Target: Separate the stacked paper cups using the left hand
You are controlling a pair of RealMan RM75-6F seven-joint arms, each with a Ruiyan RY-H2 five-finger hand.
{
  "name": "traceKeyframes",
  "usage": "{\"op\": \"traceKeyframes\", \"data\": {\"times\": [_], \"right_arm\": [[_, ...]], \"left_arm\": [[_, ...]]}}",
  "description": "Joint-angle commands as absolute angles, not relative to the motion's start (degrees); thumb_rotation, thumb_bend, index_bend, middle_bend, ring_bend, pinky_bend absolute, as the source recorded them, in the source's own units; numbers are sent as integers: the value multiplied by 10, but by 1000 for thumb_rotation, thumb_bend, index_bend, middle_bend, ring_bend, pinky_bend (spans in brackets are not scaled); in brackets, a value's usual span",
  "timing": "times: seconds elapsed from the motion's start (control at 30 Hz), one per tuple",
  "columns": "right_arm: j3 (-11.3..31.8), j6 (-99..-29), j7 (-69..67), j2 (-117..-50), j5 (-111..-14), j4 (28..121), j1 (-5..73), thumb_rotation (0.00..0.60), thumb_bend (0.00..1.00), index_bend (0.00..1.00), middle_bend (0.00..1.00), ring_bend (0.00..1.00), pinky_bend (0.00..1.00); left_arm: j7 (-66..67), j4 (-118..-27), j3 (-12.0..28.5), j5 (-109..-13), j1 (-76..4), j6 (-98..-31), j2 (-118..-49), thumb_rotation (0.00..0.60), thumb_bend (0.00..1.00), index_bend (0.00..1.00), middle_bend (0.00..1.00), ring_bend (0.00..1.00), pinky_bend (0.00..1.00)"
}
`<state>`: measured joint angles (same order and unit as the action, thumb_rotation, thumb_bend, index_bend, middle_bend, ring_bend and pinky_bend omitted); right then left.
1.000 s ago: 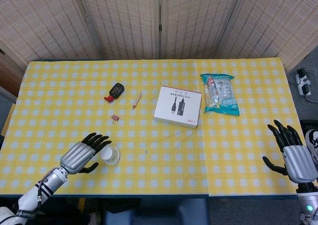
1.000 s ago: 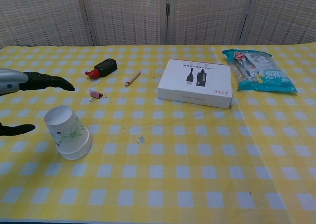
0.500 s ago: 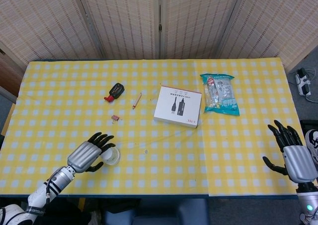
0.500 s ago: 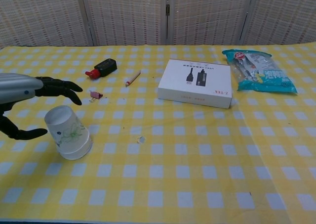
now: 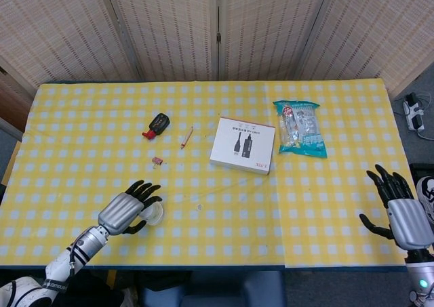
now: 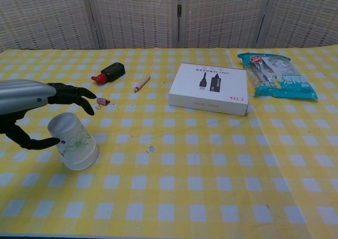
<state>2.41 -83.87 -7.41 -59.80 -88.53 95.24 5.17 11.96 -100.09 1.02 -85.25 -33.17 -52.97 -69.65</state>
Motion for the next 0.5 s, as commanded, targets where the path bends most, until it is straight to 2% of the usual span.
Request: {"op": "traceKeyframes", "data": {"times": [0.03,0.5], "right_arm": [[24,-838,-74,-598,-885,952,52,600,303,0,1,86,0],[24,-835,-74,-598,-883,953,53,600,303,0,1,86,0]], "left_arm": [[119,-998,9,-853,-331,-535,-699,600,437,248,65,61,0],[145,-997,3,-843,-330,-546,-699,600,437,271,66,65,0]]}}
